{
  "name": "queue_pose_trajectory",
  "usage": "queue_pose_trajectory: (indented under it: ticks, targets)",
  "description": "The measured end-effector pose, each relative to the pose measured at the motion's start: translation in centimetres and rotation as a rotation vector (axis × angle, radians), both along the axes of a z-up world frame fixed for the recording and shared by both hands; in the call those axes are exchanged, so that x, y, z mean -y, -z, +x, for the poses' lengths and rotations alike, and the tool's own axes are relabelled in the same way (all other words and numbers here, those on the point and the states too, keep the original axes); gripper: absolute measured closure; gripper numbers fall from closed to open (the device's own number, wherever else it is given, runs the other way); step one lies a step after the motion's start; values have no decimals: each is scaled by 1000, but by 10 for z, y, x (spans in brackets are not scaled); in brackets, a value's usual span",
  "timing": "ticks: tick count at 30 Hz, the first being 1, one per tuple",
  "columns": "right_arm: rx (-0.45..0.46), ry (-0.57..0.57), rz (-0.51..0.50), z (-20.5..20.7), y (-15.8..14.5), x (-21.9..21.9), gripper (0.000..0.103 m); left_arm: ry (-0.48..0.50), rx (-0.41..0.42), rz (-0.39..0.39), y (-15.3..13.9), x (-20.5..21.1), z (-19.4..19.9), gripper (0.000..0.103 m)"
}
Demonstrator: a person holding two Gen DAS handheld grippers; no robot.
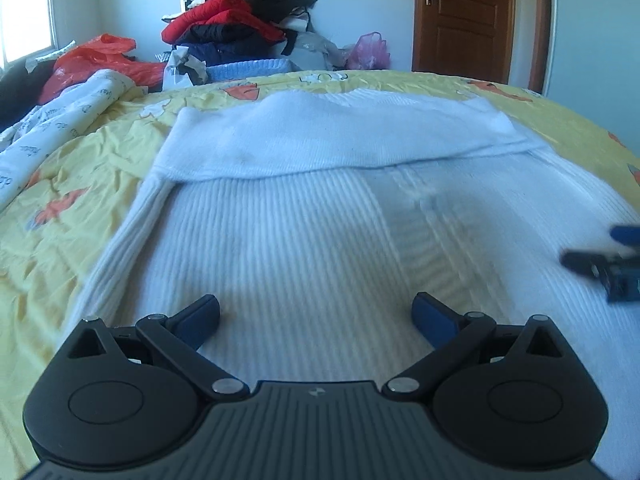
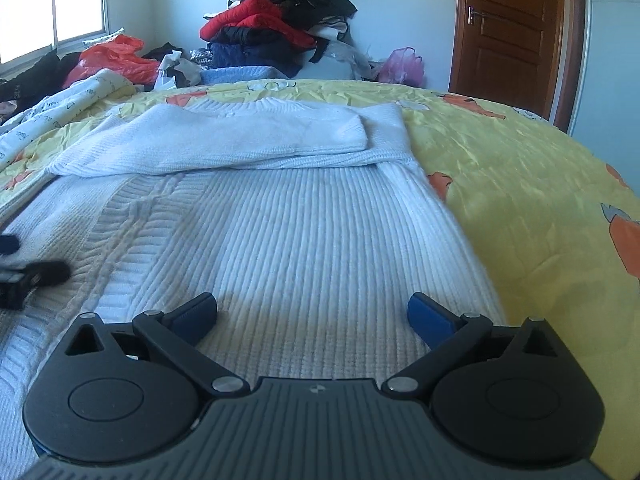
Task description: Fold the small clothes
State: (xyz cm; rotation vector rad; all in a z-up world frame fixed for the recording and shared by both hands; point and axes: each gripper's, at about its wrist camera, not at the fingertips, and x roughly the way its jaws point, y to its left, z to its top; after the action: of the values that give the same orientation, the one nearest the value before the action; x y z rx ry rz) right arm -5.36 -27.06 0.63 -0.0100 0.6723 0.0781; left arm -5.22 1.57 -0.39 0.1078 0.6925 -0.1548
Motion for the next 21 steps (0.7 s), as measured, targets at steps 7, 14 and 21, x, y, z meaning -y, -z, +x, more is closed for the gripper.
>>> queue_pose_trajectory:
  ticks: [7,14,21]
  targets:
    - [2,2,-6,0,1,-2,2,-22,6,-23,3,-3,-4,0]
    - [-3,25,-17,-14,1,-5,2,-17,3,-35,3,-7,-1,0]
    - [1,21,-6,-20,2,-4,2,-17,3,-36,3,-7,-1,0]
